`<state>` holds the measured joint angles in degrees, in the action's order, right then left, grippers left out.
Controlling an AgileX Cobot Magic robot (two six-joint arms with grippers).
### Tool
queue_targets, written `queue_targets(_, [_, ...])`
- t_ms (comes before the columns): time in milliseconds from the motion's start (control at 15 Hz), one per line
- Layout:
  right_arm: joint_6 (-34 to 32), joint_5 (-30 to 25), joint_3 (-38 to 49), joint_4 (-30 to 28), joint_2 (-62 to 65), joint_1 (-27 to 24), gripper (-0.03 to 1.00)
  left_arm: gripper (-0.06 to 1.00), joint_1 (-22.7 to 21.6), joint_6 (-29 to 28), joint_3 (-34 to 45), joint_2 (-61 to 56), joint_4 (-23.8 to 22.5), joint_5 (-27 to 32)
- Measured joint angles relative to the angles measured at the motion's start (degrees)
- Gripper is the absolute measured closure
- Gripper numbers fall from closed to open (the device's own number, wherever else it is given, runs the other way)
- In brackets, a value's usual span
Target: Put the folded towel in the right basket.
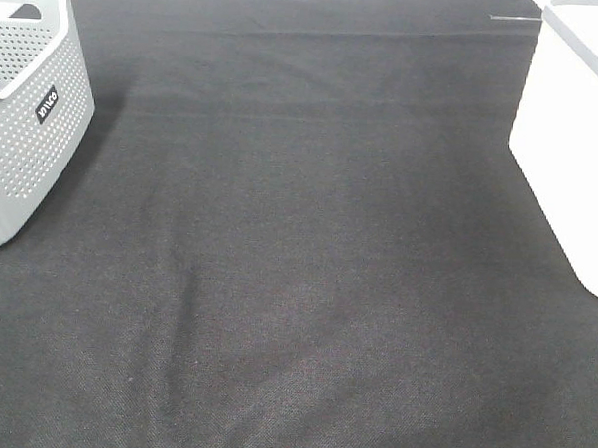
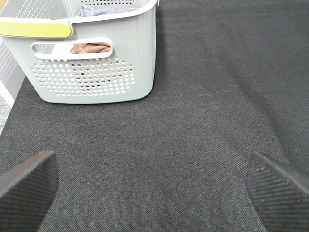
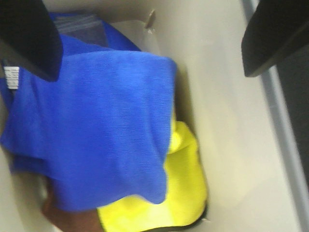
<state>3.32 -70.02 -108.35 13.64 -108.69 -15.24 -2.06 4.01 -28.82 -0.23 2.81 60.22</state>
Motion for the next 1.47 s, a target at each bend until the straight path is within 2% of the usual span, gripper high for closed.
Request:
queue_targets(267, [-2.8,0.0,0.0,-8.5,4.8,13.0,0.0,-0.04,0.0,0.0,0.0,0.0,0.0,0.0])
queue_targets(333, [-4.0,0.1,0.9,-9.5,6.5,14.4,0.0,-0.04,0.0,0.0,0.0,0.0,0.0,0.0])
queue_targets(533, [-5.3,0.6,11.6,-9.4,19.0,14.7,0.0,-0.04,0.0,0.0,0.0,0.0,0.0,0.0])
queue_targets(600, [-5.4,0.6,22.7,-9.4,29.4,14.7,0.0,-0.04,0.0,0.0,0.0,0.0,0.0,0.0])
queue_targets(667, [-5.4,0.6,30.2,-9.4,37.1,14.7,0.0,-0.04,0.0,0.0,0.0,0.0,0.0,0.0])
queue_targets(733, [-5.4,0.6,30.2,-9.4,37.1,14.7,0.0,-0.04,0.0,0.0,0.0,0.0,0.0,0.0])
queue_targets(1000, [-4.8,0.3,56.1,-9.5,72.7,14.7,0.0,-0.04,0.0,0.0,0.0,0.0,0.0,0.0])
queue_targets(1200, [-1.9,2.0,66.5,-11.9,92.2,14.7,0.0,-0.04,0.0,0.0,0.0,0.0,0.0,0.0])
queue_targets(1467, [-0.8,3.8,75.5,-13.6,102.1,14.7,0.0,-0.04,0.0,0.0,0.0,0.0,0.0,0.0])
